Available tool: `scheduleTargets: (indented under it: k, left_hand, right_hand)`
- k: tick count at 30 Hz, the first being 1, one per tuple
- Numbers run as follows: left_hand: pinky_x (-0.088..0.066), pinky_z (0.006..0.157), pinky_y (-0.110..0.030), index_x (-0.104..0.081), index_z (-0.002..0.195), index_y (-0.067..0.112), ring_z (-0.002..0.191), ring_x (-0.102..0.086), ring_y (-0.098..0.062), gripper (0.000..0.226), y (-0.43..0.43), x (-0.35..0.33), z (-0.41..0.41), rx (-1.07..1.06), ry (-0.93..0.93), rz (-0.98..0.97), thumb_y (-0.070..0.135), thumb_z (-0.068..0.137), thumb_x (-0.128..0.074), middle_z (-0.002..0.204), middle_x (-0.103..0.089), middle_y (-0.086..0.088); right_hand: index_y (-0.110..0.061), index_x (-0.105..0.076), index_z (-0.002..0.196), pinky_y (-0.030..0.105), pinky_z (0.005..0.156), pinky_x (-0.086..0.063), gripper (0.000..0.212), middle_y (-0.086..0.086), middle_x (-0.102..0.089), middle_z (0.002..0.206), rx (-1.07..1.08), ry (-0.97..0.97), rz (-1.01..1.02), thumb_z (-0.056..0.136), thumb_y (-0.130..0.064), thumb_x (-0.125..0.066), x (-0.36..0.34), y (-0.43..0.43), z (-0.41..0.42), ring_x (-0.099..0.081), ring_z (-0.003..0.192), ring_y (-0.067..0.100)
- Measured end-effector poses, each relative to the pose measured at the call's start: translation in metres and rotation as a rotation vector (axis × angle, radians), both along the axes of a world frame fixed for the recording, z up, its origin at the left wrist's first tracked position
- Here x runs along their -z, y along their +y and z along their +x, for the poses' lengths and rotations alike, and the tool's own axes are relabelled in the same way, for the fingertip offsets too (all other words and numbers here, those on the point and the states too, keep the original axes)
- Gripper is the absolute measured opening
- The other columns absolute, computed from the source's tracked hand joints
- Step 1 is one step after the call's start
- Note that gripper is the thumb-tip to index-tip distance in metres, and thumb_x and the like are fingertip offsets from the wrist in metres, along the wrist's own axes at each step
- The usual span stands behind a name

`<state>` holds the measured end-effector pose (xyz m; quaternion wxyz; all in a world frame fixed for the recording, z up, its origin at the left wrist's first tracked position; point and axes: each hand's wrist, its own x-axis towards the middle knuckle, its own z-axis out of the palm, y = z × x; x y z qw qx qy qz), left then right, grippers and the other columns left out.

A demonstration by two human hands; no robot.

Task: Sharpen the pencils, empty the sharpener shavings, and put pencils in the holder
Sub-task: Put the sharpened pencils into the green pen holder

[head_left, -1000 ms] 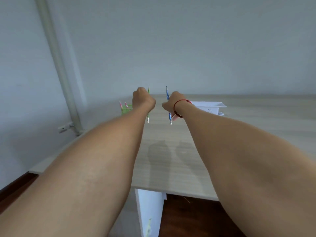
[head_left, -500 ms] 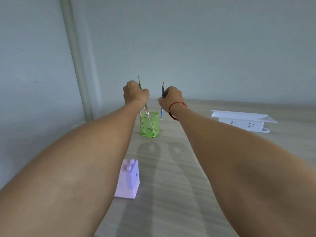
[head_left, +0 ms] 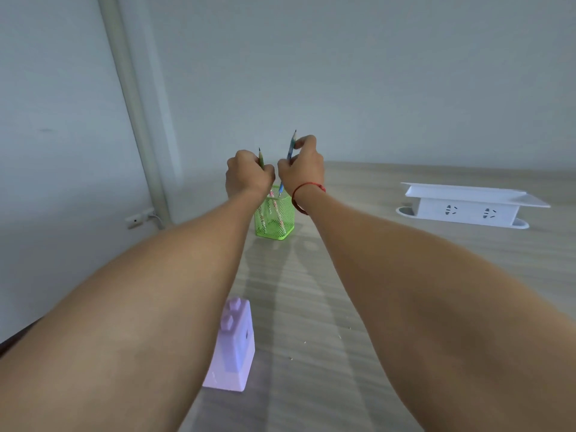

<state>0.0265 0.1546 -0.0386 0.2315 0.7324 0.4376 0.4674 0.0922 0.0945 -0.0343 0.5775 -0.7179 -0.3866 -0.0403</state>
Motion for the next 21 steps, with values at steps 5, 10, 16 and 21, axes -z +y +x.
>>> scheduleTargets:
  k: [5,10,16,21]
  left_hand:
    - [-0.051,0.070,-0.032,-0.067,0.090,0.005,0.087,-0.067,-0.035,0.027,0.006,0.005,-0.005,-0.063,0.132,-0.048,0.026,0.073,-0.065,0.097,-0.067,-0.013]
    - [-0.057,0.081,-0.040,-0.065,0.099,0.009,0.089,-0.069,-0.035,0.034,0.009,0.010,-0.008,-0.043,0.207,-0.141,0.028,0.072,-0.068,0.103,-0.068,-0.011]
    - [-0.056,0.085,-0.039,-0.062,0.106,0.012,0.094,-0.067,-0.034,0.036,0.011,0.012,-0.008,-0.033,0.220,-0.189,0.024,0.073,-0.066,0.110,-0.064,-0.010]
    - [-0.057,0.083,-0.040,-0.062,0.106,0.010,0.092,-0.068,-0.033,0.039,0.008,0.011,-0.011,0.001,0.248,-0.233,0.024,0.071,-0.070,0.108,-0.064,-0.010]
  right_hand:
    - [-0.008,-0.057,0.113,0.034,0.082,-0.051,0.029,0.010,-0.065,0.113,0.053,0.000,-0.270,0.087,-0.021,-0.054,0.017,-0.004,0.005,-0.063,0.102,0.030]
    - [-0.008,-0.064,0.109,0.031,0.083,-0.050,0.029,0.010,-0.066,0.114,0.063,-0.050,-0.349,0.086,-0.023,-0.056,0.016,-0.005,0.007,-0.064,0.103,0.029]
    - [-0.013,-0.063,0.108,0.032,0.086,-0.050,0.021,0.009,-0.066,0.114,0.036,-0.149,-0.335,0.090,-0.009,-0.053,0.013,0.001,0.006,-0.063,0.105,0.028]
    - [-0.011,-0.061,0.118,0.033,0.091,-0.049,0.028,0.012,-0.063,0.122,0.005,-0.124,-0.375,0.091,-0.013,-0.056,0.006,-0.007,0.004,-0.061,0.112,0.030]
